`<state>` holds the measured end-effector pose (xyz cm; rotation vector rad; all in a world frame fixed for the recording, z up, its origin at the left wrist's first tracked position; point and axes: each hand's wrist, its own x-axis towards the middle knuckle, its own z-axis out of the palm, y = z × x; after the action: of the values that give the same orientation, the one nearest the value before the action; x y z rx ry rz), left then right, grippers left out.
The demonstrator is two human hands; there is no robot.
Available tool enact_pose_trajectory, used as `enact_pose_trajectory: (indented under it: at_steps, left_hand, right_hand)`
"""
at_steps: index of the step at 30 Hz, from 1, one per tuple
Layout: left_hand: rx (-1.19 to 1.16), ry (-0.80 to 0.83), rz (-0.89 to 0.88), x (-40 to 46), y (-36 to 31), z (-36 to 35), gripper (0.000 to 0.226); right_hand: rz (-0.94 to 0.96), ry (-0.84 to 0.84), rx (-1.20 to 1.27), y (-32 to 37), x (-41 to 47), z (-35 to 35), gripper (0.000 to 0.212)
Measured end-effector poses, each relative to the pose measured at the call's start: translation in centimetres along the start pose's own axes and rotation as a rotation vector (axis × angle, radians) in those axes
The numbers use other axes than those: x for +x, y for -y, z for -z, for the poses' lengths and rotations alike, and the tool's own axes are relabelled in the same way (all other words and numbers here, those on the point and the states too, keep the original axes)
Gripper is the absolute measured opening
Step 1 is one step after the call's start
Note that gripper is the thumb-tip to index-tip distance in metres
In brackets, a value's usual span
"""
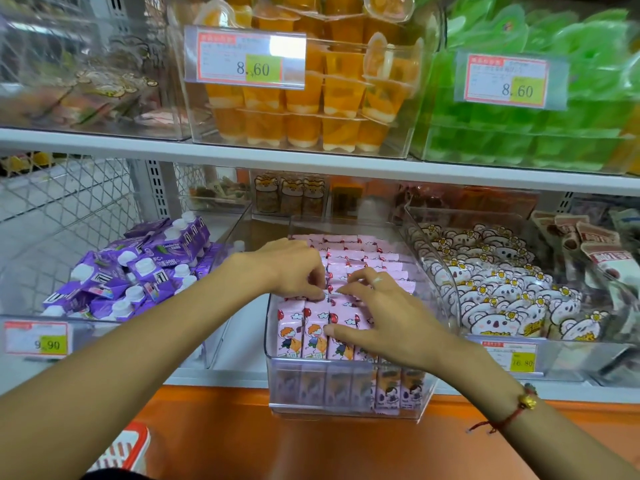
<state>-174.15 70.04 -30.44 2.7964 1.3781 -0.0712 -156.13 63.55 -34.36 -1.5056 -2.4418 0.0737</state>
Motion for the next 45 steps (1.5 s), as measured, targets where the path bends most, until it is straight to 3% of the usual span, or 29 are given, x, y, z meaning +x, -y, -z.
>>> enact_pose_trajectory:
  at_steps: [5, 10, 14, 17, 21, 24, 27, 30, 33, 37, 45]
  left_hand:
    - [-0.020, -0.020, 0.040, 0.1, -0.3, 0.0, 0.013]
    - [-0.118, -0.373, 0.167, -1.0, -0.7, 0.5, 0.004]
    - [-0.480, -0.621, 0.191, -2.7, -1.6, 0.9, 0.008]
    - [-0.683, -0.846, 0.179, -4.1, -2.7, 0.8, 0.005]
    - [-0.920, -0.995, 0.114, -5.0, -4.5, 0.7, 0.004]
    - [-1.045, -1.003, 0.062, -5.4, -5.4, 0.4, 0.004]
    - [-1.130, -0.956, 0.055, -5.9, -5.3, -0.6, 0.016]
    - [-1.127, -0.930, 0.097, -6.0, -4.8, -1.4, 0.023]
    - [-1.093, -0.839, 0.113, -5.9, -4.8, -2.0, 0.032]
    - [-1.110, -0.743, 0.075, -5.9, -5.2, -2.9, 0.038]
    - [-0.920, -0.819, 0.114, -5.7, -5.1, -3.3, 0.047]
  right_hand:
    - [-0.007, 0.008, 0.040, -0.3, -0.1, -0.3, 0.068]
    - [0.004, -0.007, 0.063, -0.3, -0.2, -0.2, 0.067]
    - [0.004, -0.019, 0.096, -0.2, -0.3, -0.1, 0.074]
    - [-0.031, -0.088, 0.273, 0.4, -0.3, 0.4, 0.085]
    - [0.020, -0.237, 0.634, 2.2, -0.5, 1.4, 0.063]
    - [0.035, -0.292, 0.817, 3.2, -0.4, 1.6, 0.040]
    - [-0.057, -0.322, 0.997, 3.4, -0.2, 1.8, 0.030]
    - [-0.240, -0.260, 1.242, 3.0, 0.0, 1.8, 0.025]
    - [-0.251, -0.252, 1.315, 2.8, 0.2, 1.5, 0.012]
    - [-0.253, -0.262, 1.363, 3.3, 0.2, 1.6, 0.018]
    - [-0.295, -0.334, 1.338, 3.6, 0.5, 1.5, 0.032]
